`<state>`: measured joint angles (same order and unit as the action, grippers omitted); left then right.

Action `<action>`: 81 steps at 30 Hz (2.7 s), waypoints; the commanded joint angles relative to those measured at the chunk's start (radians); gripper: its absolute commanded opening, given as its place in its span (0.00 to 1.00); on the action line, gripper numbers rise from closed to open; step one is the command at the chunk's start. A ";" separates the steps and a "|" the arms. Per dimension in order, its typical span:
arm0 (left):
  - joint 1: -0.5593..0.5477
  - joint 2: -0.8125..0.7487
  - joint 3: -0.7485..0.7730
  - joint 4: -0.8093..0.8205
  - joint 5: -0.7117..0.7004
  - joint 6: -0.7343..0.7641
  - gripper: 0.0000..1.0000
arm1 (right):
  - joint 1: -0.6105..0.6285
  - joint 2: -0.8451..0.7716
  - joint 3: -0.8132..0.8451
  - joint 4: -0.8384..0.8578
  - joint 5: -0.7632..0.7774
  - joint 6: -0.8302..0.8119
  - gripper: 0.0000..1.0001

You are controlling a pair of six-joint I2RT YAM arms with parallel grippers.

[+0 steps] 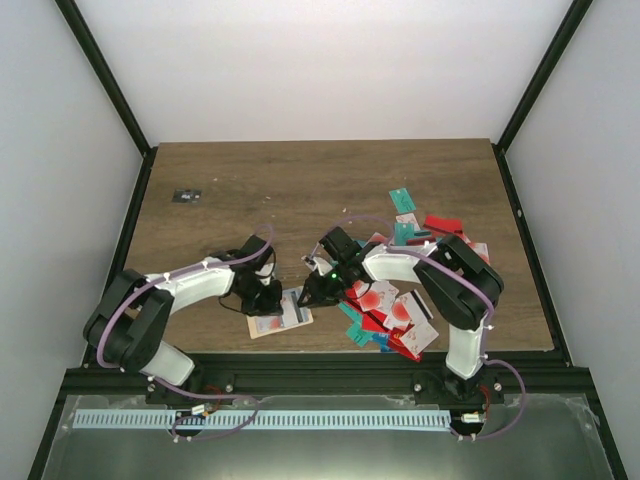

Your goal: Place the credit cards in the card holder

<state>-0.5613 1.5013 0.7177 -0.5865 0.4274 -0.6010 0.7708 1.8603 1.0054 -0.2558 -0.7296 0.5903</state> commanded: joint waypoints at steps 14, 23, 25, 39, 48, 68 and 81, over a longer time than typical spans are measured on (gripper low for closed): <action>-0.003 0.040 -0.023 0.046 0.004 -0.005 0.04 | -0.001 0.003 0.022 0.032 -0.056 -0.032 0.32; -0.002 0.041 -0.025 0.052 0.005 -0.006 0.04 | 0.012 0.027 0.019 0.054 -0.087 -0.021 0.31; -0.003 0.039 -0.026 0.052 0.005 -0.006 0.04 | 0.012 0.030 0.021 0.037 -0.062 -0.020 0.31; -0.003 0.032 -0.040 0.053 0.005 -0.002 0.04 | 0.020 0.064 0.015 0.046 -0.068 -0.001 0.32; -0.003 0.033 -0.045 0.056 0.007 0.002 0.04 | 0.027 0.070 0.022 0.081 -0.103 0.018 0.32; -0.003 0.014 -0.029 0.036 -0.004 0.009 0.04 | 0.061 -0.005 0.101 -0.050 -0.012 0.003 0.28; -0.003 -0.003 -0.025 0.020 -0.013 0.012 0.04 | 0.093 -0.004 0.175 -0.172 0.088 -0.008 0.23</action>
<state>-0.5610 1.5059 0.7029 -0.5625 0.4313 -0.6003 0.8433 1.8824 1.1202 -0.3737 -0.6918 0.5991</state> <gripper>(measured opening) 0.039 0.233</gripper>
